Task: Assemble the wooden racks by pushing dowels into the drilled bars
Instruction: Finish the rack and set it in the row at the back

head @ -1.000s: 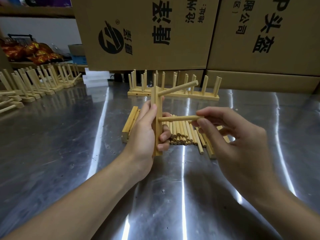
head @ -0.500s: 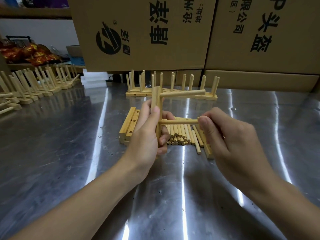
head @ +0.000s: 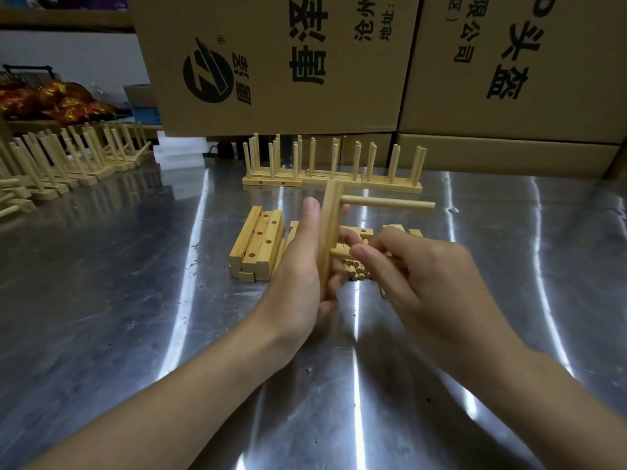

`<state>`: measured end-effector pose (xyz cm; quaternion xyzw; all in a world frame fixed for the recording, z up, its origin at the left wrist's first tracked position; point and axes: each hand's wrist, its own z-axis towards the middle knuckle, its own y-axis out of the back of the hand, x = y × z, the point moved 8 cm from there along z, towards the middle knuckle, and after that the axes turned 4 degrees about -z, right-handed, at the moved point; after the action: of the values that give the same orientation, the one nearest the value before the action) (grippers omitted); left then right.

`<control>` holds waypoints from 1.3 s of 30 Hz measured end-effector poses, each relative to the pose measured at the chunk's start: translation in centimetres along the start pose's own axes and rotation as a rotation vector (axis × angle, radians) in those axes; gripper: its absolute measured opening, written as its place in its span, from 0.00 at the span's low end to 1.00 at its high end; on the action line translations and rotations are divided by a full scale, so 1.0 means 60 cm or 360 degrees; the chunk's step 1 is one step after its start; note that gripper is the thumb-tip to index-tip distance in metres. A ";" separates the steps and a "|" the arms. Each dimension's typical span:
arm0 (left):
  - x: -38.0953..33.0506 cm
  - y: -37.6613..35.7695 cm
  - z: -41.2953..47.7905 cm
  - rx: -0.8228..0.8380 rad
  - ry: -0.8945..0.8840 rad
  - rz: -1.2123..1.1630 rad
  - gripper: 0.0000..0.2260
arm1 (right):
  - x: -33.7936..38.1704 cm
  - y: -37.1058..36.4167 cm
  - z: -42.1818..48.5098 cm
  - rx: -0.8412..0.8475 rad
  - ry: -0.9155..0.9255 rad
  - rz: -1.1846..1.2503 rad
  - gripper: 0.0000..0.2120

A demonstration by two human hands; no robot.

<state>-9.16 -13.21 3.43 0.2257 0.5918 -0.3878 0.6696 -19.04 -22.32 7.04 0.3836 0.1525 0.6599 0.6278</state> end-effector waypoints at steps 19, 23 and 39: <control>-0.009 0.001 0.008 0.0023 -0.0107 0.0064 0.29 | 0.023 -0.008 -0.003 0.0177 0.0016 0.0121 0.13; -0.005 0.004 0.004 0.0031 -0.0151 0.0215 0.27 | 0.020 -0.015 -0.011 0.0131 -0.0059 0.0310 0.16; 0.010 0.004 0.016 0.0033 -0.0052 0.0060 0.30 | 0.007 -0.018 -0.005 0.0262 -0.0147 0.0275 0.16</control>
<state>-8.40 -13.95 3.03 0.2374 0.5725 -0.3847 0.6840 -18.42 -21.67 6.23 0.4755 0.1434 0.6785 0.5413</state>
